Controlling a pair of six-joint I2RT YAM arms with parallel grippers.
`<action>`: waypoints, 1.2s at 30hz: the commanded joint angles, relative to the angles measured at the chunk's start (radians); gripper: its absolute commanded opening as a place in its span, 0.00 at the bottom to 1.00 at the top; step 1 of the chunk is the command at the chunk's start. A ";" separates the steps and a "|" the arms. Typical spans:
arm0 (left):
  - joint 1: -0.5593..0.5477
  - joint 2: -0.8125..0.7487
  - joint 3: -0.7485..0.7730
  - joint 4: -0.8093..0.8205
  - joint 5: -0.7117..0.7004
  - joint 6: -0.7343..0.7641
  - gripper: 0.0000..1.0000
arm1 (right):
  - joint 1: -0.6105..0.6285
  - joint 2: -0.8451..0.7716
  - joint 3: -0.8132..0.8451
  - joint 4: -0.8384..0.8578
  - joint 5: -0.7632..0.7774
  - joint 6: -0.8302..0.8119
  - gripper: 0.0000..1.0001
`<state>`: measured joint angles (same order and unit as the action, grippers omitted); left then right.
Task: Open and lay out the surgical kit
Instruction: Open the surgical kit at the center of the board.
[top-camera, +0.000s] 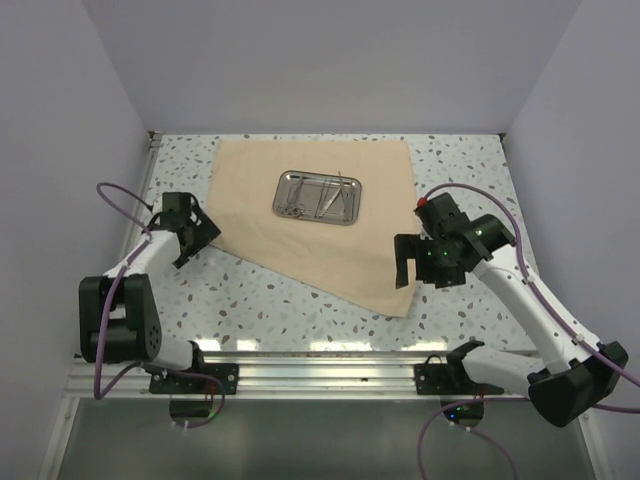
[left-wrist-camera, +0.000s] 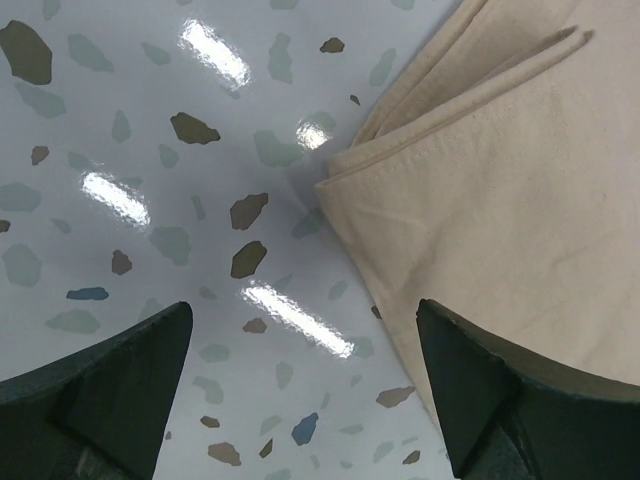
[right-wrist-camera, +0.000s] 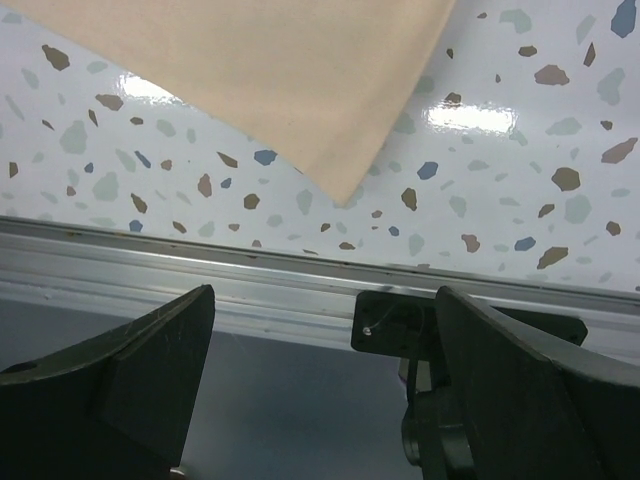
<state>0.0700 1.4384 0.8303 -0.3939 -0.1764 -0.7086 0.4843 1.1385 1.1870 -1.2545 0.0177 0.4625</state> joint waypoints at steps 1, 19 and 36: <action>0.008 0.008 -0.036 0.145 -0.028 -0.045 0.97 | -0.001 0.009 -0.013 0.052 0.013 -0.013 0.96; 0.007 0.183 -0.028 0.316 -0.048 -0.025 0.69 | -0.001 0.084 0.016 0.069 0.037 -0.013 0.95; -0.012 0.237 0.079 0.256 -0.032 -0.023 0.00 | -0.003 0.092 0.007 0.066 0.064 -0.005 0.95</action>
<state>0.0628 1.6764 0.8639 -0.0944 -0.1917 -0.7403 0.4843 1.2388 1.1793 -1.2041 0.0628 0.4603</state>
